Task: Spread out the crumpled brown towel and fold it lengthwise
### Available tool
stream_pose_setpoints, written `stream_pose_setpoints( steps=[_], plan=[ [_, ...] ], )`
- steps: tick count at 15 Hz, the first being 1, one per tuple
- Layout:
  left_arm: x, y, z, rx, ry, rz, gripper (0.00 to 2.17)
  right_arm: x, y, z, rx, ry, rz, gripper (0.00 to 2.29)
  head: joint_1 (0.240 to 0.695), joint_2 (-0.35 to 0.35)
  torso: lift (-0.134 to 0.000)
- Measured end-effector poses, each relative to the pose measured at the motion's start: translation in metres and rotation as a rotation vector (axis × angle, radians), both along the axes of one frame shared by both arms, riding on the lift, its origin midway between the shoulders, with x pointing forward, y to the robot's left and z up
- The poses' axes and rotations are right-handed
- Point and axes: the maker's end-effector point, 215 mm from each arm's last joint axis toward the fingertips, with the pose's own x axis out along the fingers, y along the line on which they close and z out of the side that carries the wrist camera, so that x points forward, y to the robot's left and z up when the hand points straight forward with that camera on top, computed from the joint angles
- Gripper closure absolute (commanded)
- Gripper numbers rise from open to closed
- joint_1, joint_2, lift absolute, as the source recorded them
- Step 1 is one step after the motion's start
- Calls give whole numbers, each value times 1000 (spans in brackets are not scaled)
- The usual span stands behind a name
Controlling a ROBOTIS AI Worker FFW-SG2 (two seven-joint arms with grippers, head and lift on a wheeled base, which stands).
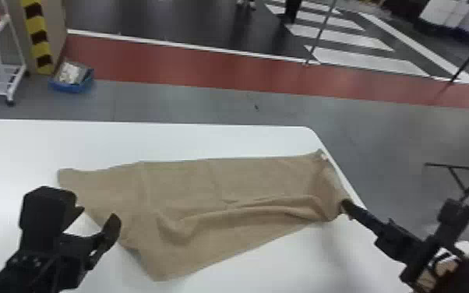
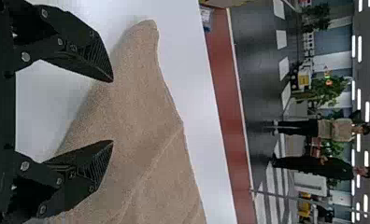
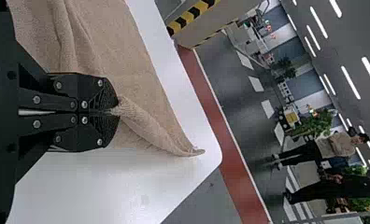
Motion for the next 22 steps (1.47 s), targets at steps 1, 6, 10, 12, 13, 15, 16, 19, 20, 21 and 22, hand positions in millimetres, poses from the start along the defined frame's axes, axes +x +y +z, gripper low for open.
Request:
stream_pose_setpoints(
  steps=[1, 6, 10, 12, 13, 15, 16, 19, 20, 21, 22],
  plan=[
    [-6, 2, -10, 19, 36, -1, 1025, -4, -3, -1, -12, -4, -2, 1450, 695, -350, -125],
    [-59, 23, -12, 53, 154, -7, 1794, -11, -13, -8, -25, -12, -12, 1450, 695, -350, -125],
    [-96, 27, -34, 80, 288, -36, 1791, -6, 1, -13, -12, -14, 8, 1450, 695, -350, -125],
    [-99, 17, -36, 57, 296, -50, 1791, -6, 3, -13, -9, -15, 12, 1450, 695, -350, -125],
    [-98, 11, -34, 41, 294, -56, 1791, -7, 3, -13, -8, -16, 13, 1450, 695, -350, -125],
    [-94, 0, -31, 13, 283, -68, 1791, -10, 1, -12, -6, -17, 9, 1450, 695, -350, -125],
    [-91, -7, -30, 5, 276, -75, 1791, -12, -1, -12, -6, -16, 7, 1450, 695, -350, -125],
    [-84, -26, -32, -11, 262, -94, 1791, -16, -4, -12, -3, -18, 4, 1450, 695, -350, -125],
    [-82, -31, -34, -10, 262, -97, 1791, -17, -5, -11, -3, -19, 2, 1450, 695, -350, -125],
    [-80, -34, -36, -7, 263, -100, 1791, -18, -6, -10, -3, -21, 1, 1450, 695, -350, -125],
    [-78, -37, -38, -1, 260, -100, 1791, -20, -7, -9, -1, -25, 1, 1450, 695, -350, -125]
  ],
)
